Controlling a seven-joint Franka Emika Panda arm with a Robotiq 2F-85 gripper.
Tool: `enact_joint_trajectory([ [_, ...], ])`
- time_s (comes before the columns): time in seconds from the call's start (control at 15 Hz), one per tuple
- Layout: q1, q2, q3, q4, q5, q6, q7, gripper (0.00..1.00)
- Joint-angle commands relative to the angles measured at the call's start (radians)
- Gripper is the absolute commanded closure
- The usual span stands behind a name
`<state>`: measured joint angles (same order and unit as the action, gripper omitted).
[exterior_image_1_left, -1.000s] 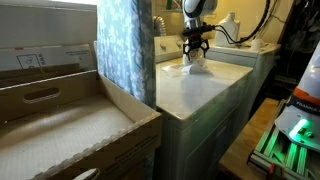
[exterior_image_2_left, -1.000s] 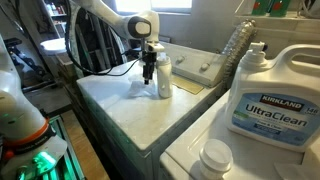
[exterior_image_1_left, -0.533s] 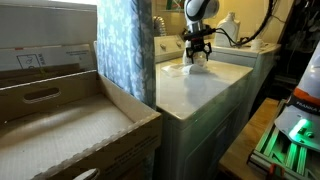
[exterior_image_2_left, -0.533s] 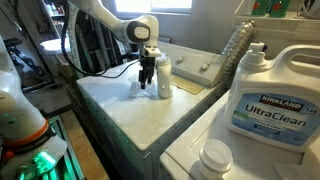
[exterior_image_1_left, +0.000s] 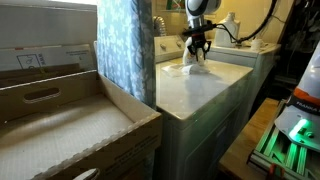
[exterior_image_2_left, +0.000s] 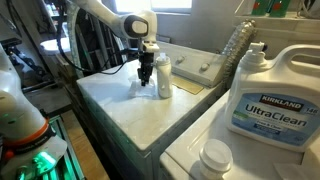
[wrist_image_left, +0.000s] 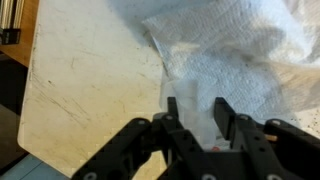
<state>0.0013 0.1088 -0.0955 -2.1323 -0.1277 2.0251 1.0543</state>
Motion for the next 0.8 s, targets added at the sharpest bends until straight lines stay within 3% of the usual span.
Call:
enact_joint_trajectory([
  [0.0, -0.004, -0.091, 0.01, -0.031, -0.046, -0.115, 0.023, 0.9],
  [0.07, -0.006, -0.104, 0.014, -0.025, -0.057, -0.155, 0.028, 1.0],
  [0.13, -0.01, -0.111, 0.016, -0.018, -0.062, -0.185, 0.02, 0.93],
  [0.2, -0.014, -0.114, 0.018, -0.014, -0.068, -0.196, 0.019, 0.68],
  [0.33, -0.018, -0.117, 0.02, -0.019, -0.116, -0.186, 0.015, 0.65],
  [0.47, -0.027, -0.122, 0.015, -0.045, -0.194, -0.134, 0.01, 0.51],
  [0.73, -0.048, -0.109, 0.006, -0.096, -0.231, -0.053, 0.006, 0.2],
])
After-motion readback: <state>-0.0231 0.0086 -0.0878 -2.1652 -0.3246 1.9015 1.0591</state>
